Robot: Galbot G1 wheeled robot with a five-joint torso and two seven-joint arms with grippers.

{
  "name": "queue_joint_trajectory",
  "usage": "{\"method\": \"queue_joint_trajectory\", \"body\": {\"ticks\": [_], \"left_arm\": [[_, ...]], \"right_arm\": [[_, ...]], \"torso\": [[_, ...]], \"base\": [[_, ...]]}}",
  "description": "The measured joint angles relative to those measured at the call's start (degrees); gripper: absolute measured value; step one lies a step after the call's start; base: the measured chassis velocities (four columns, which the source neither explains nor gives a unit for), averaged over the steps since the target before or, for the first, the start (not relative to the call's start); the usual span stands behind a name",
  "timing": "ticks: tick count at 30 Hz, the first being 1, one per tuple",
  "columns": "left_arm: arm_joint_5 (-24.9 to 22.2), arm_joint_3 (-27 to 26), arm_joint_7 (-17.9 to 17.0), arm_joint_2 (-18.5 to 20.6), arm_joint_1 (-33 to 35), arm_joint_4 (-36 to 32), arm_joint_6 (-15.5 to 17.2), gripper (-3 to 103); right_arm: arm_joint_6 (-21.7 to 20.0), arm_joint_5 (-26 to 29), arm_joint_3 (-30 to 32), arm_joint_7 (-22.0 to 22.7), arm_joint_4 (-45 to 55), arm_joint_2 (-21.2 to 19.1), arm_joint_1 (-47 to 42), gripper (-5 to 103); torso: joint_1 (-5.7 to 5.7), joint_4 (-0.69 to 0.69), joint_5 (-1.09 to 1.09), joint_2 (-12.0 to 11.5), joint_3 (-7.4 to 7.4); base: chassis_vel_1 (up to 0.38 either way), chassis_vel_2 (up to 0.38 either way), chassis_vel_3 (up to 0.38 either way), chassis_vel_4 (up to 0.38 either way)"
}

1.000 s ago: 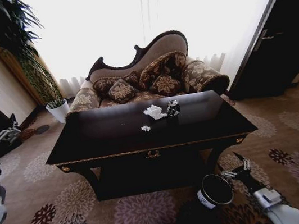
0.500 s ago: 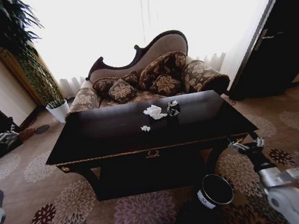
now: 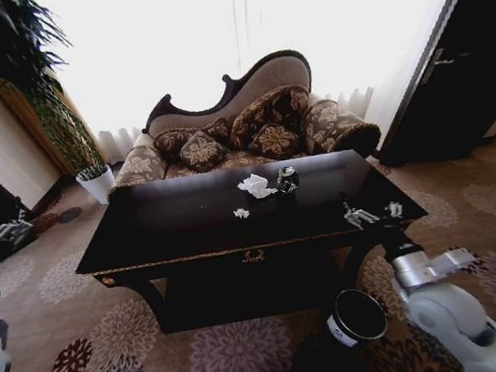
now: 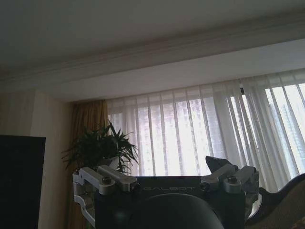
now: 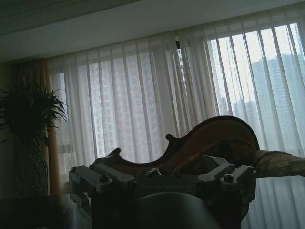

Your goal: Move to the front of the table and place the trash on the table into the trash bin.

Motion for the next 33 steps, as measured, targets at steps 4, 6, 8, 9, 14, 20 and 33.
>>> {"method": "queue_joint_trajectory", "body": {"ticks": [4, 6, 8, 9, 14, 20, 33], "left_arm": [[-1.7, -4.3, -0.5, -1.3, 4.0, -2.6, 0.6, 100], [-2.7, -6.9, -0.6, -2.2, 6.9, -4.2, 0.7, 100], [-3.5, -8.5, -0.7, -2.6, 8.3, -5.0, 0.8, 100], [-4.3, -10.3, -0.8, -2.9, 9.4, -5.7, 0.9, 100], [-6.3, -13.5, -1.3, -3.0, 11.3, -6.4, 1.5, 100], [-5.6, -12.9, -1.3, -3.6, 11.4, -6.2, 1.5, 100], [-4.7, -15.1, -1.1, -8.5, 14.5, -9.5, 1.2, 100]], "right_arm": [[-0.4, -0.4, -12.7, 2.1, -7.6, -3.2, 13.5, 100], [-1.2, -0.6, -20.4, 2.7, -11.2, -3.3, 22.0, 100], [-1.4, -1.0, -23.8, 2.8, -12.9, -3.0, 25.6, 100], [-1.8, -1.6, -26.8, 2.8, -14.5, -2.5, 29.3, 100], [-2.2, -2.8, -30.6, 1.1, -17.6, -2.8, 37.1, 100], [-2.2, -2.5, -30.3, -0.2, -18.8, -6.4, 38.0, 100], [-2.3, -3.6, -47.6, -5.0, -31.3, -10.9, 57.2, 100]], "torso": [[0.01, -0.01, 0.00, 0.0, 0.01], [0.02, 0.03, 0.00, 0.0, 0.01], [0.02, 0.04, -0.02, 0.0, 0.01], [0.01, 0.04, 0.01, 0.0, 0.01], [0.01, 0.04, -0.02, 0.0, 0.01], [0.01, -0.04, -0.01, 0.0, 0.01], [0.01, 0.00, 0.01, 0.0, 0.00]], "base": [[0.000, 0.000, 0.000, 0.000], [0.000, 0.000, 0.000, 0.000], [0.000, 0.000, 0.000, 0.000], [0.000, 0.000, 0.000, 0.000], [0.000, 0.000, 0.000, 0.000], [0.000, 0.000, 0.000, 0.000], [0.000, 0.000, 0.000, 0.000]]}}
